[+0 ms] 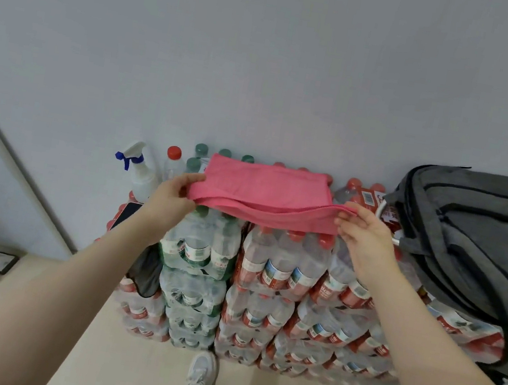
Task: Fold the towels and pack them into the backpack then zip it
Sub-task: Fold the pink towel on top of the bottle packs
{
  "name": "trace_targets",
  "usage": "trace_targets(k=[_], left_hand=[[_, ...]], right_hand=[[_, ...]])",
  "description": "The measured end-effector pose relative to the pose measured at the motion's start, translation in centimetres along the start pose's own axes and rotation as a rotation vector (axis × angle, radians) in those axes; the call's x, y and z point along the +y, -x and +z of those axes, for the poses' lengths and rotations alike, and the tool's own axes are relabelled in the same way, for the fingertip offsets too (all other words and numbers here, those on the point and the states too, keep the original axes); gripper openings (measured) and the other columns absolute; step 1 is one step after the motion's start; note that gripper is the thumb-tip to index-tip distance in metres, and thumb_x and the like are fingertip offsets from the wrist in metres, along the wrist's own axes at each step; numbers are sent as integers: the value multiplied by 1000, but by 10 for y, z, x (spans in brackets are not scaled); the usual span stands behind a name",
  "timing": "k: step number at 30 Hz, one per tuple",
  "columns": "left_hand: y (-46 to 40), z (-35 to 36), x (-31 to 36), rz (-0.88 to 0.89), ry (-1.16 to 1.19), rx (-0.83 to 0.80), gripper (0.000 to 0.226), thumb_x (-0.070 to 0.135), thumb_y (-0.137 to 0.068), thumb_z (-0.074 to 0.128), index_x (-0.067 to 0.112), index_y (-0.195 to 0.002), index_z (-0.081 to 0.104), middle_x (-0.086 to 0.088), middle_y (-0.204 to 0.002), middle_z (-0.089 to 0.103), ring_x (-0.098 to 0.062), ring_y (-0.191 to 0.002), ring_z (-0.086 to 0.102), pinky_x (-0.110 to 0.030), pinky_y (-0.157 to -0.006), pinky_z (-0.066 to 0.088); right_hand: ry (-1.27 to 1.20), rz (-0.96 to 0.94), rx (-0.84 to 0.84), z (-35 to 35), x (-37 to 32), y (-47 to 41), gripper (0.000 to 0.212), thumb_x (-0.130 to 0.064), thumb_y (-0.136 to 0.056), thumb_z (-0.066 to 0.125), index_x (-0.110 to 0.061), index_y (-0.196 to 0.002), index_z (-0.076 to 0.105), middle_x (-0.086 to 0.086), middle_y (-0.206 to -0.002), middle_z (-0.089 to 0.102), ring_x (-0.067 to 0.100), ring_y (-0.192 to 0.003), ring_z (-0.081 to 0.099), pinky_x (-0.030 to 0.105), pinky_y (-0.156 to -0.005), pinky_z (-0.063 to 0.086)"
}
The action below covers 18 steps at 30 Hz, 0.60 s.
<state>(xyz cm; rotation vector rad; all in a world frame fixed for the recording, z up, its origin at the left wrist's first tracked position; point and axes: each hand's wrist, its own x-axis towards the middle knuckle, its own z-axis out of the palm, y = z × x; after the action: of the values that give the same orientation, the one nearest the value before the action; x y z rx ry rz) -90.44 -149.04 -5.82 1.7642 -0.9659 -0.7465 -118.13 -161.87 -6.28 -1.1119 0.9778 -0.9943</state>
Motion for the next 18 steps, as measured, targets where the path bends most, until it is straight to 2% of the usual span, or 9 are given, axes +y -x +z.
trace_targets(k=[2, 4, 8, 10, 13, 15, 16, 18], left_hand=[[-16, -3, 7, 81, -237, -11, 51, -14, -78, 45, 9, -123, 52, -6, -96, 56, -11, -68, 49, -7, -51, 43], [-35, -3, 11, 135, -393, -29, 40, -7, -79, 51, 8, -117, 55, 0, -85, 54, -13, -69, 51, -13, -54, 42], [-85, -3, 14, 197, -547, -40, 29, 6, -77, 63, 4, -106, 60, -4, -85, 53, -18, -76, 47, -15, -57, 33], [-112, -1, 16, 222, -605, -34, 20, 15, -79, 65, 2, -94, 62, -4, -81, 49, -19, -74, 44, -16, -56, 31], [-149, 5, 15, 154, -623, -18, 27, 20, -86, 57, 2, -66, 54, -1, -66, 40, -13, -61, 39, -19, -52, 27], [-171, 7, 9, 43, -632, -74, 36, 19, -88, 51, 5, -55, 46, -4, -60, 38, -13, -53, 36, -23, -48, 27], [-179, 8, 6, -8, -671, -134, 36, 22, -89, 49, 4, -57, 51, -5, -61, 42, -15, -55, 40, -24, -49, 30], [-190, 9, 2, -52, -715, -266, 35, 33, -91, 48, 4, -79, 62, -4, -71, 53, -19, -68, 51, -24, -55, 35]], right_hand=[[190, -21, 74, 1, -4, -17, 19, 1, -88, 54, -11, -101, 60, -1, -82, 61, 9, -71, 56, 20, -63, 46], [270, -48, 147, 2, -5, -38, 16, -9, -88, 58, -11, -103, 63, -4, -80, 59, 7, -69, 52, 18, -60, 41], [321, -62, 207, 7, -5, -85, 9, -15, -87, 62, -11, -95, 65, 2, -93, 62, 13, -86, 54, 26, -78, 45], [321, -36, 213, 11, -4, -111, 9, -15, -88, 61, -10, -93, 65, 3, -91, 62, 14, -85, 54, 25, -77, 45], [381, 3, 210, 22, -1, -148, 10, -15, -89, 58, -14, -80, 62, -1, -79, 57, 11, -73, 49, 23, -64, 40], [427, 42, 189, 30, 4, -166, 12, -13, -90, 57, -6, -84, 64, 2, -77, 57, 11, -69, 48, 25, -61, 38], [464, 79, 171, 32, 8, -173, 13, -11, -90, 56, -3, -86, 65, 4, -76, 57, 13, -69, 49, 26, -62, 39], [581, 148, 162, 34, 18, -183, 17, -11, -89, 56, 2, -85, 66, 10, -76, 59, 20, -72, 51, 28, -66, 40]])
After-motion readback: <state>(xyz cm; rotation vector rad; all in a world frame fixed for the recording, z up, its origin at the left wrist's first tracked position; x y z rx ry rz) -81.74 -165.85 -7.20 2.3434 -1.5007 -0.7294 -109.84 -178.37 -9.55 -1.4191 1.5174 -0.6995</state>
